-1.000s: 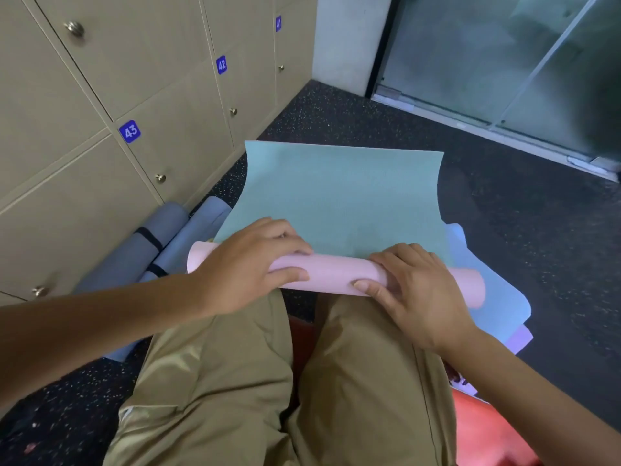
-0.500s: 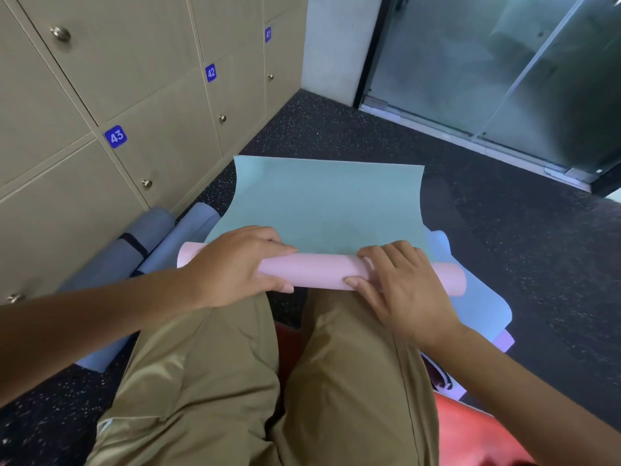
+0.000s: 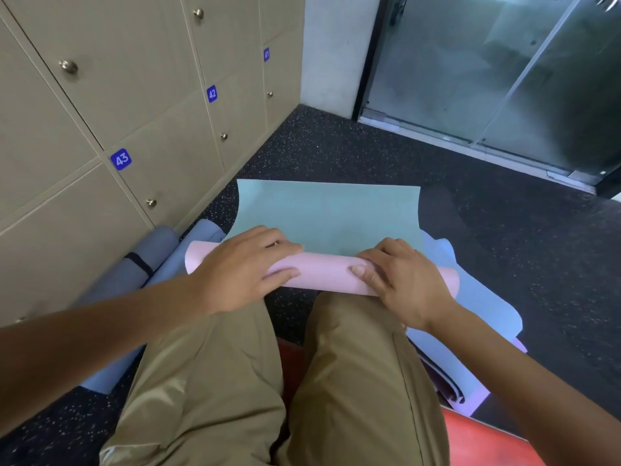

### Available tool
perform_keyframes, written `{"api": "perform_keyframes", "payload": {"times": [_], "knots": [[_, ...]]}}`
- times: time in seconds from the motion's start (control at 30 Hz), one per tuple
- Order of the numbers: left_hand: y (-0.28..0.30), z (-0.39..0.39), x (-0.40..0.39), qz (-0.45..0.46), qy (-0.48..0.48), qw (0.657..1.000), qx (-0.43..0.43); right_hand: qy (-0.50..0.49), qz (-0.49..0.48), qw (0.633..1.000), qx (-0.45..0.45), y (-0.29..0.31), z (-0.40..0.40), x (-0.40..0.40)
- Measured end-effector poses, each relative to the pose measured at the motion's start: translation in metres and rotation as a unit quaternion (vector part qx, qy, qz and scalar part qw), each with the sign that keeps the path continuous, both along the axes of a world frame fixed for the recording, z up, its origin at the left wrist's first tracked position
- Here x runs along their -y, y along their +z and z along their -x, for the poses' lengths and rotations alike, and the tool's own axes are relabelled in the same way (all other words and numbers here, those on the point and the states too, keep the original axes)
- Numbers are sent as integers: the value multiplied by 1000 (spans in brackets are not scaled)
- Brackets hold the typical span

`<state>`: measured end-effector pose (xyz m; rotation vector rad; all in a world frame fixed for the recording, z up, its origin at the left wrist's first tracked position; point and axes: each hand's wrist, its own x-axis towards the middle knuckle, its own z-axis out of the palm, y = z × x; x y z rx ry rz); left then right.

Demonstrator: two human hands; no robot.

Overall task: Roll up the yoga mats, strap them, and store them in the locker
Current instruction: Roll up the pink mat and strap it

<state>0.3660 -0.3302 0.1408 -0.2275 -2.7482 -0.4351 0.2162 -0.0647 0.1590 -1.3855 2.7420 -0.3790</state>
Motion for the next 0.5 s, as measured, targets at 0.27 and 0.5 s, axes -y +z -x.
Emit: {"api": "perform_keyframes", "payload": {"times": [0.27,0.5], "knots": [[-14,7,-11,187,57,981,7,10,-62,997,37,10,18,18],[3,31,-8,175,92,972,124,15,-44,997,-65,0,24,19]]}}
